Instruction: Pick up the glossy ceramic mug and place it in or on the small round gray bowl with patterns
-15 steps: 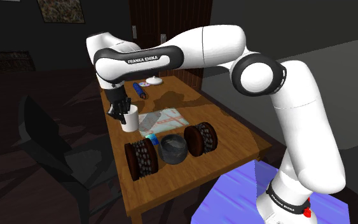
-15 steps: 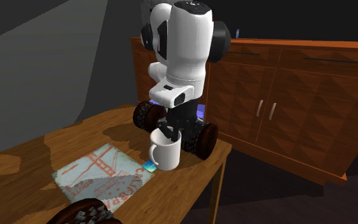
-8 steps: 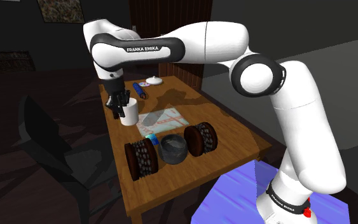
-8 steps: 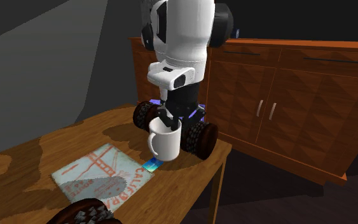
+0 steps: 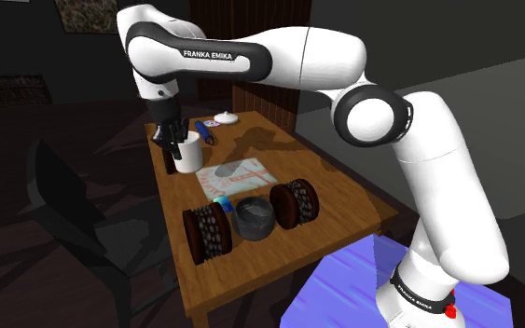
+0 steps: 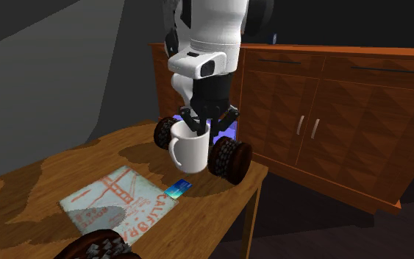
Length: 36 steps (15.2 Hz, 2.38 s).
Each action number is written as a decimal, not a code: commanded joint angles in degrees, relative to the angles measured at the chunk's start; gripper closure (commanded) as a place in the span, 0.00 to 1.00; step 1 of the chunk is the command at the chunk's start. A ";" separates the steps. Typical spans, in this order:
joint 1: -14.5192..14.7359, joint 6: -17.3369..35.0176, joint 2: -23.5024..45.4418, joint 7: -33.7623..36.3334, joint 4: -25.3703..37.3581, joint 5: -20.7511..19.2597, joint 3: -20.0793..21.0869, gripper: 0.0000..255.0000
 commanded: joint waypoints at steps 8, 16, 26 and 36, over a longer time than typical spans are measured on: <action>-5.85 11.01 -25.83 -0.10 -36.31 5.93 1.78 1.00; -7.06 13.80 -45.78 -2.85 -58.04 11.54 1.13 1.00; -6.85 20.68 -47.07 -2.73 -66.15 11.93 1.16 1.00; -6.79 27.23 -45.55 -2.13 -71.26 11.56 1.46 1.00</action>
